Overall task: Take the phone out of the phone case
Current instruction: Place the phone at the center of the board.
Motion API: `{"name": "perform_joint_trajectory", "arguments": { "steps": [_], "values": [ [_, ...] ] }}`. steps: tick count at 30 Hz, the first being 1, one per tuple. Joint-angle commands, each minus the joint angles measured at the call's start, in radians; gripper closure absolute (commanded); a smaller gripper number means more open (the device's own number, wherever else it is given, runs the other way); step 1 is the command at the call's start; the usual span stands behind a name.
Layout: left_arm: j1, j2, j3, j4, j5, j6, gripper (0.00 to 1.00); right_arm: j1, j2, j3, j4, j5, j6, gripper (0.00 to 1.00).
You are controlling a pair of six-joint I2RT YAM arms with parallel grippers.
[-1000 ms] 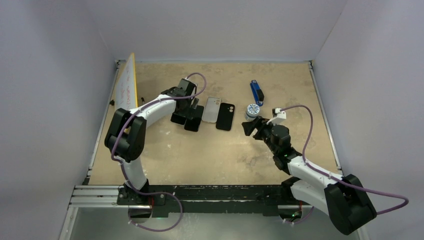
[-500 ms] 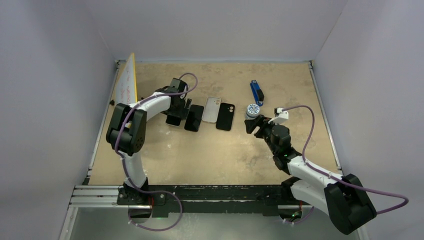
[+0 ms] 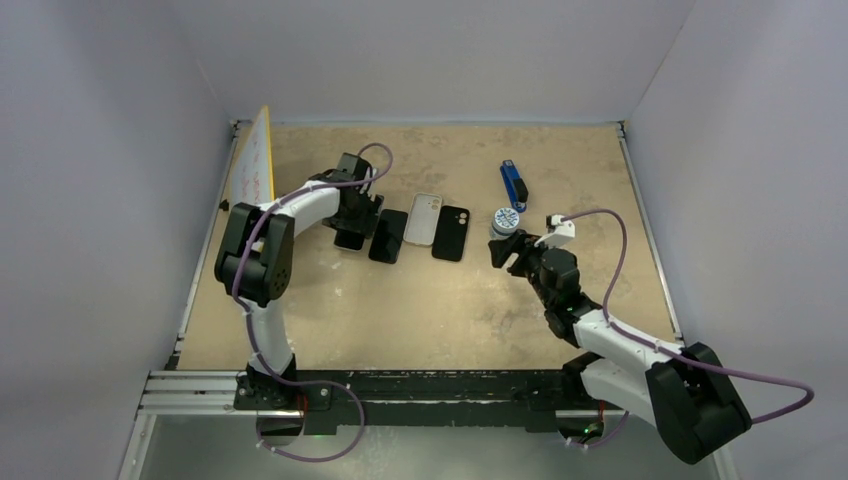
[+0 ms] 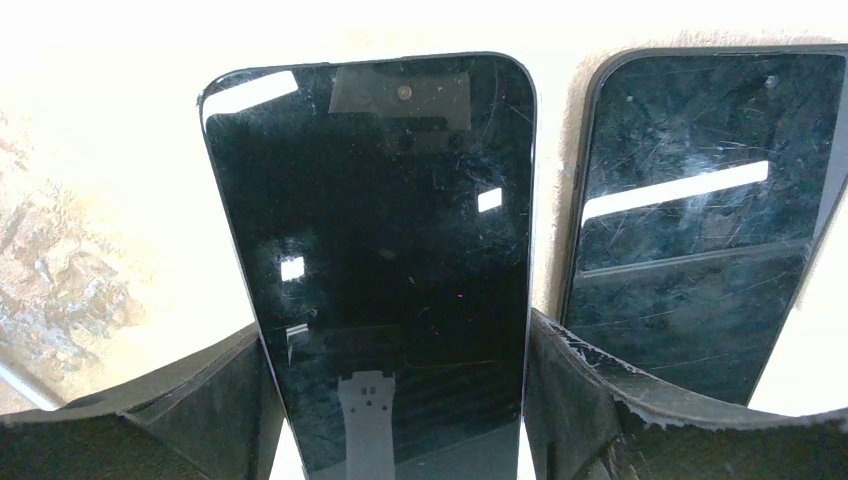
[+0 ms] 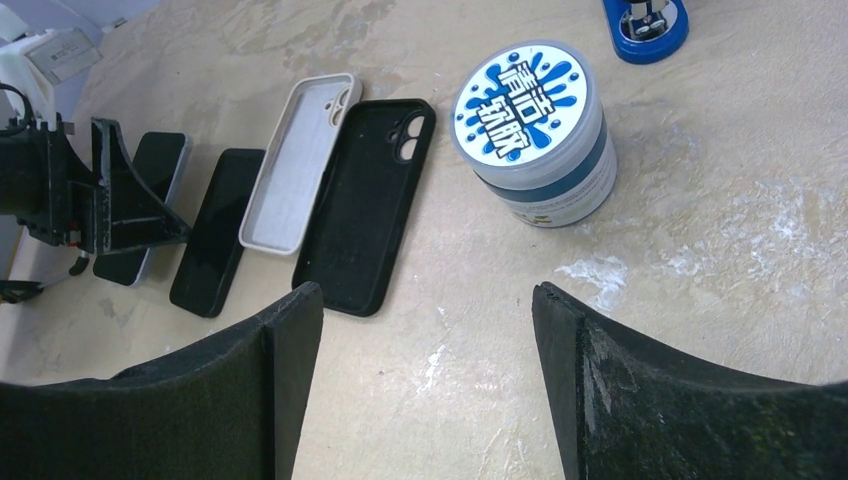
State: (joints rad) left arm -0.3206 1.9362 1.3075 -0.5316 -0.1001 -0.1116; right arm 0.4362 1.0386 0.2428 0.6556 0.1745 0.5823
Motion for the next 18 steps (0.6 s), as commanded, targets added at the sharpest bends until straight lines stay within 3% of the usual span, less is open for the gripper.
{"name": "perform_joint_trajectory", "arguments": {
  "steps": [1, 11, 18],
  "values": [
    [0.006, 0.025, 0.030, -0.003, 0.019, -0.001, 0.39, -0.004, 0.018, 0.042, 0.012, 0.023, -0.014, 0.22],
    [0.006, 0.015, 0.033, -0.033, 0.013, -0.008, 0.35, -0.004, 0.025, 0.054, -0.002, 0.033, -0.023, 0.23],
    [0.043, 0.038, 0.048, -0.050, 0.089, -0.021, 0.34, -0.004, 0.023, 0.059, -0.014, 0.040, -0.028, 0.23]
  ]
}}
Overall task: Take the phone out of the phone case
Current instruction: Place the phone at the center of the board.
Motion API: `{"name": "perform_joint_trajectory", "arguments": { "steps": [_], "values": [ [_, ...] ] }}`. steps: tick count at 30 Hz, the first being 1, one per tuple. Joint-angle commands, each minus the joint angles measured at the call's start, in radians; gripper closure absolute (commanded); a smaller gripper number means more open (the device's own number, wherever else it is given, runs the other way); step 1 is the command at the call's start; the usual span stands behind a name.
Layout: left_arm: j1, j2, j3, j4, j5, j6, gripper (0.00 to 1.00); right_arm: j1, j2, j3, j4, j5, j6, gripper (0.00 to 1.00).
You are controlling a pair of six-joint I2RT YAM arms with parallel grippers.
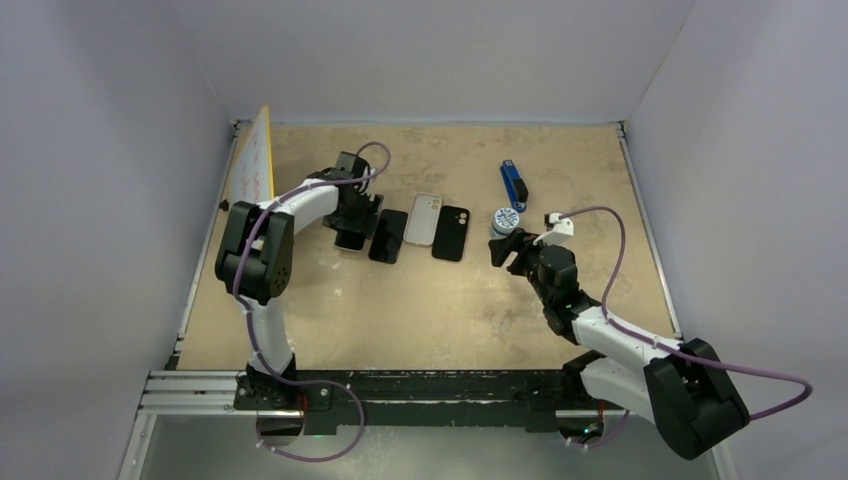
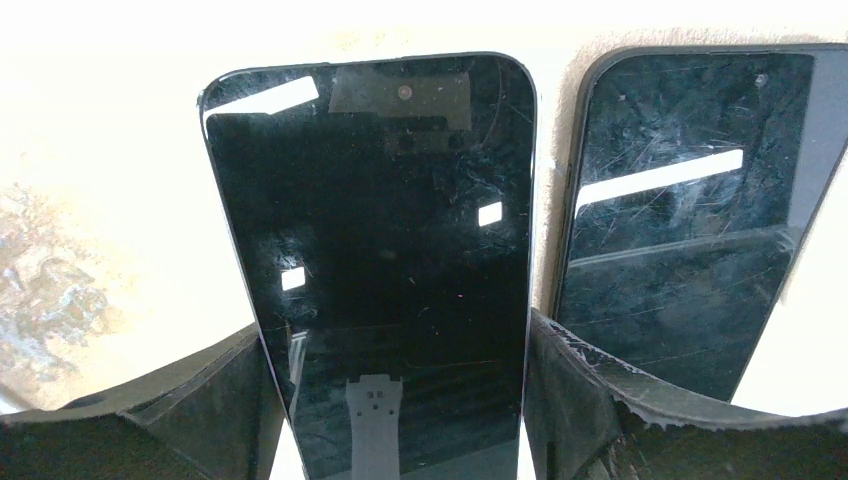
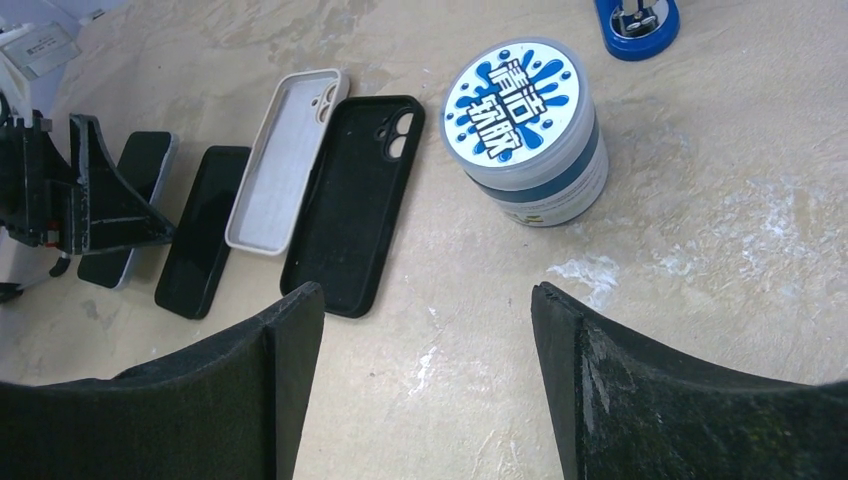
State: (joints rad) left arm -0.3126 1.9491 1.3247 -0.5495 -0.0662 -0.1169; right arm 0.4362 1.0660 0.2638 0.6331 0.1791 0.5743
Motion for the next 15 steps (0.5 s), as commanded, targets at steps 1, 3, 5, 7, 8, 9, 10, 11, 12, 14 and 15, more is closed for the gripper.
{"name": "perform_joint_trajectory", "arguments": {
  "steps": [1, 3, 5, 7, 8, 9, 10, 11, 12, 14, 15],
  "values": [
    [0.044, 0.025, 0.031, -0.031, 0.072, -0.019, 0.33, -0.004, -0.003, 0.039, 0.007, 0.034, -0.019, 0.23],
    [0.054, 0.024, 0.030, -0.029, 0.107, -0.022, 0.32, -0.004, -0.003, 0.040, 0.007, 0.034, -0.021, 0.23],
    [0.057, 0.022, 0.030, -0.030, 0.116, -0.022, 0.30, -0.003, -0.003, 0.041, 0.005, 0.034, -0.021, 0.23],
    [0.058, 0.021, 0.028, -0.028, 0.127, -0.023, 0.29, -0.004, -0.002, 0.043, 0.003, 0.033, -0.021, 0.23],
    [0.058, 0.022, 0.027, -0.027, 0.133, -0.024, 0.26, -0.004, -0.002, 0.043, 0.002, 0.033, -0.022, 0.23],
    [0.058, 0.023, 0.026, -0.027, 0.139, -0.025, 0.25, -0.004, -0.001, 0.043, 0.001, 0.033, -0.022, 0.23],
    [0.058, 0.024, 0.025, -0.027, 0.142, -0.027, 0.25, -0.004, 0.000, 0.043, 0.002, 0.033, -0.023, 0.23],
    [0.058, 0.025, 0.025, -0.028, 0.145, -0.029, 0.25, -0.003, 0.000, 0.044, 0.001, 0.032, -0.023, 0.23],
    [0.058, 0.025, 0.025, -0.028, 0.147, -0.031, 0.25, -0.004, 0.001, 0.045, -0.001, 0.031, -0.023, 0.23],
    [0.058, 0.024, 0.024, -0.027, 0.149, -0.040, 0.25, -0.004, 0.003, 0.046, 0.000, 0.031, -0.023, 0.23],
    [0.058, 0.020, 0.023, -0.026, 0.155, -0.044, 0.25, -0.004, 0.003, 0.046, 0.000, 0.031, -0.023, 0.23]
  ]
}}
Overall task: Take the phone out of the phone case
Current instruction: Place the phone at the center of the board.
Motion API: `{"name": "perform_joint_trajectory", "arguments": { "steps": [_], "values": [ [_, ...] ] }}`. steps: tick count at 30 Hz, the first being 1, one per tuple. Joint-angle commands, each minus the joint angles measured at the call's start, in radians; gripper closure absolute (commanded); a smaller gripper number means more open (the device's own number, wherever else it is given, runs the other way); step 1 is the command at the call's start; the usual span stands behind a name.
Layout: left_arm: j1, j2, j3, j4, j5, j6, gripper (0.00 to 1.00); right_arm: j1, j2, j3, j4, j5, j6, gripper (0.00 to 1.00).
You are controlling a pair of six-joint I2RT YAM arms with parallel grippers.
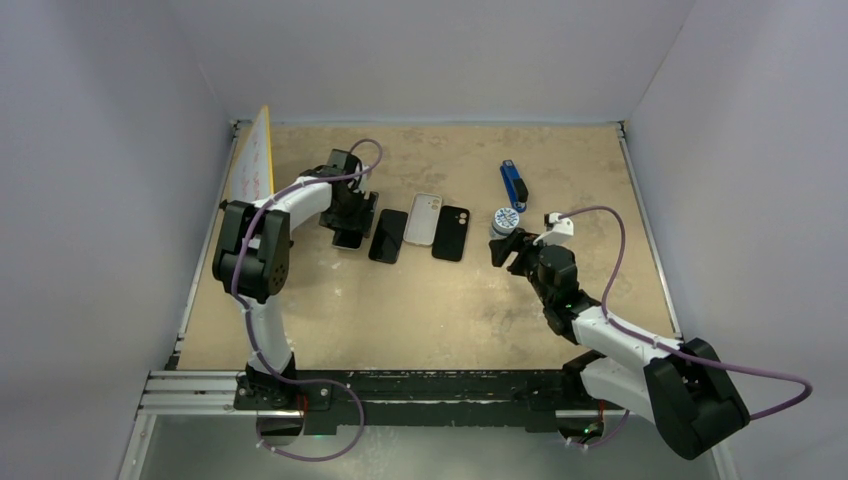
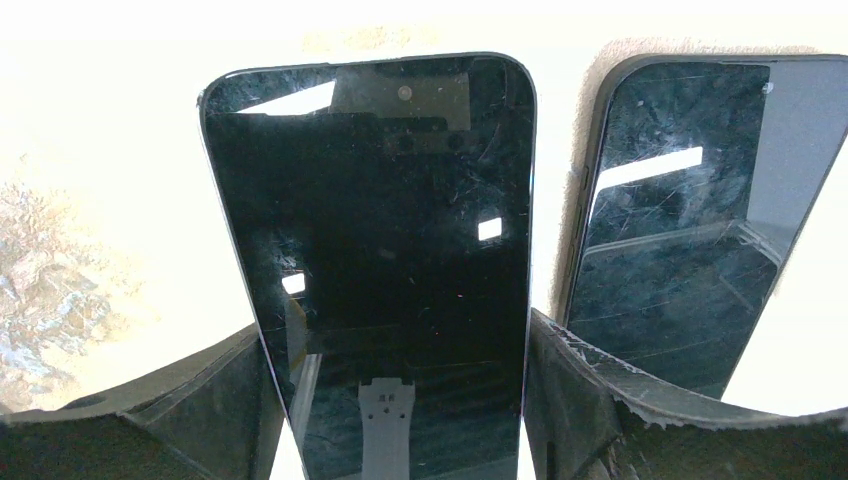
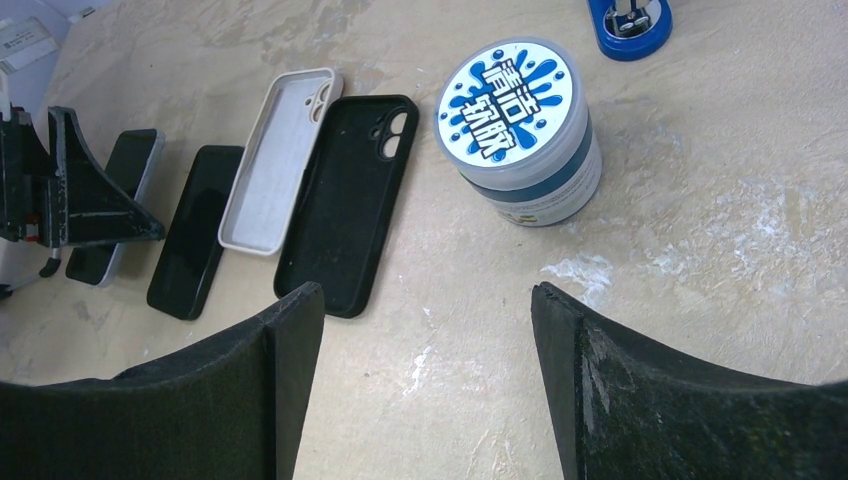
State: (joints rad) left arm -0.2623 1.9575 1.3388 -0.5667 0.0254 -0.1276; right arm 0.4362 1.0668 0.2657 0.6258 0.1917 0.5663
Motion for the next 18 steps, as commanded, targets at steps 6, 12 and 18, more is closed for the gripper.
{"name": "perform_joint_trajectory", "arguments": {
  "steps": [6, 12, 18],
  "values": [
    [0.007, -0.003, -0.001, -0.005, 0.076, -0.057, 0.24, -0.004, 0.013, 0.049, 0.006, 0.008, -0.015, 0.23],
    [0.006, 0.007, 0.000, -0.019, 0.060, -0.049, 0.22, -0.004, 0.021, 0.053, 0.004, 0.001, -0.017, 0.23],
    [-0.010, 0.004, -0.009, -0.012, 0.061, -0.040, 0.19, -0.004, 0.018, 0.053, 0.002, 0.000, -0.018, 0.24]
  ]
}}
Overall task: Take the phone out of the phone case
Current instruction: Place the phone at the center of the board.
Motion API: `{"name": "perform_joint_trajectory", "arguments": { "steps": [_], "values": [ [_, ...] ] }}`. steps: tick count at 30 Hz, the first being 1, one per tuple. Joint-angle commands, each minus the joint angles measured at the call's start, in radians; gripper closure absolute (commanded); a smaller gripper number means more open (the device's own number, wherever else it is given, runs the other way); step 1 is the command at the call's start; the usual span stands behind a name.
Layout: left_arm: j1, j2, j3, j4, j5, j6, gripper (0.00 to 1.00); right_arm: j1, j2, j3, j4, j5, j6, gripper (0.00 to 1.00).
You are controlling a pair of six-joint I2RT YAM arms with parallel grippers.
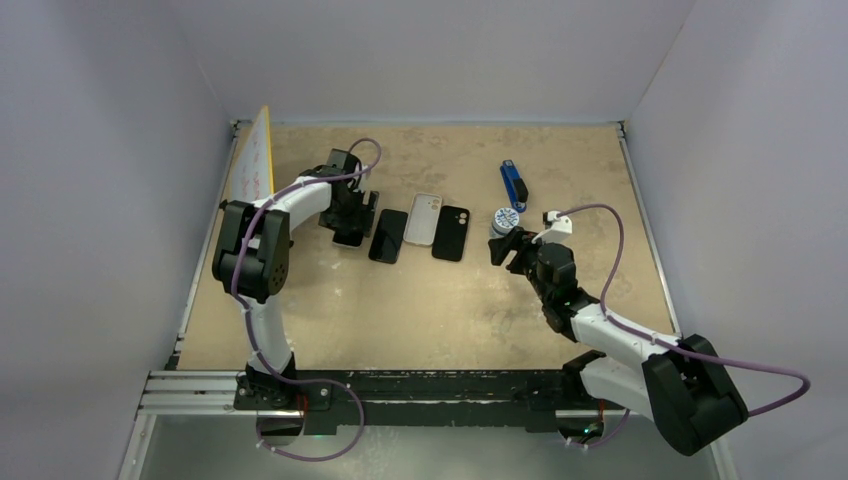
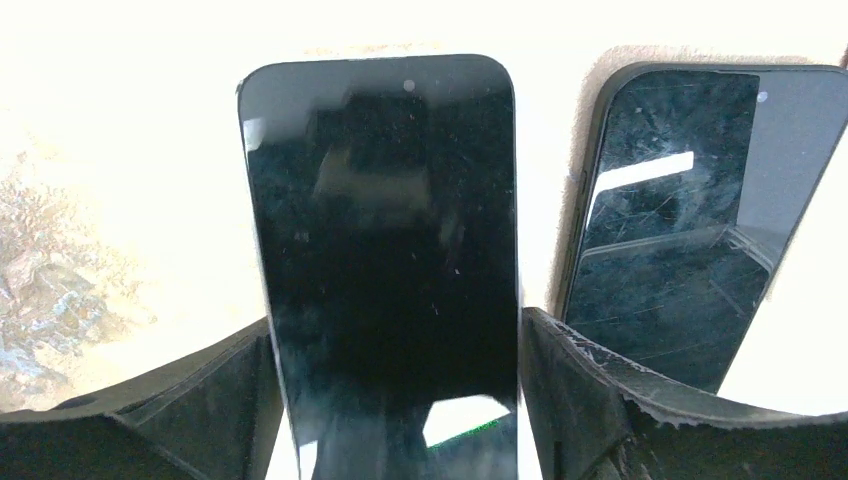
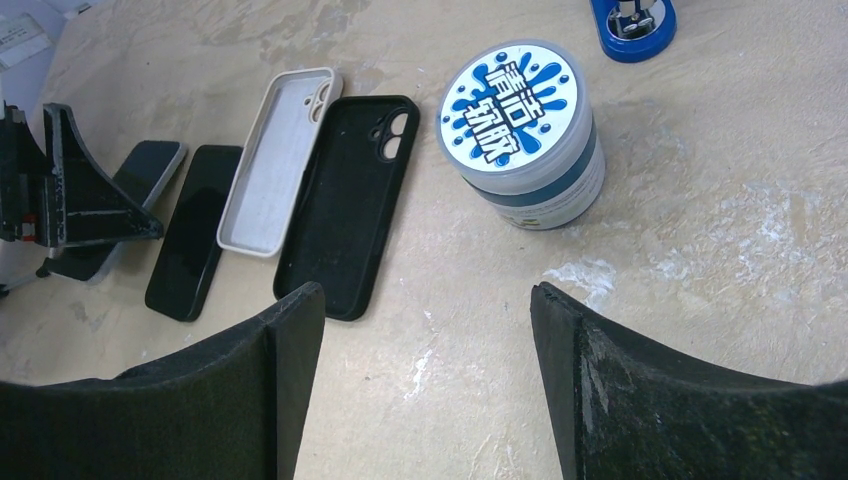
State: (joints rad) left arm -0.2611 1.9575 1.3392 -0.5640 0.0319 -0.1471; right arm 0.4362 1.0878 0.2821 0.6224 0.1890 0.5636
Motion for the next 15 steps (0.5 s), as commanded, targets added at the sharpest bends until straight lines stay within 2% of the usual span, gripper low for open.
{"name": "perform_joint_trajectory", "arguments": {
  "steps": [1, 7, 15],
  "values": [
    [-0.014, 0.004, -0.009, -0.014, 0.055, -0.020, 0.15, -0.004, -0.002, 0.037, 0.005, 0.003, -0.015, 0.24],
    [-0.033, 0.010, -0.009, -0.017, 0.069, -0.020, 0.11, -0.004, -0.003, 0.037, 0.006, 0.002, -0.015, 0.24],
    [-0.040, -0.014, -0.016, 0.012, 0.123, -0.024, 0.14, -0.003, 0.001, 0.039, 0.007, -0.002, -0.017, 0.24]
  ]
}}
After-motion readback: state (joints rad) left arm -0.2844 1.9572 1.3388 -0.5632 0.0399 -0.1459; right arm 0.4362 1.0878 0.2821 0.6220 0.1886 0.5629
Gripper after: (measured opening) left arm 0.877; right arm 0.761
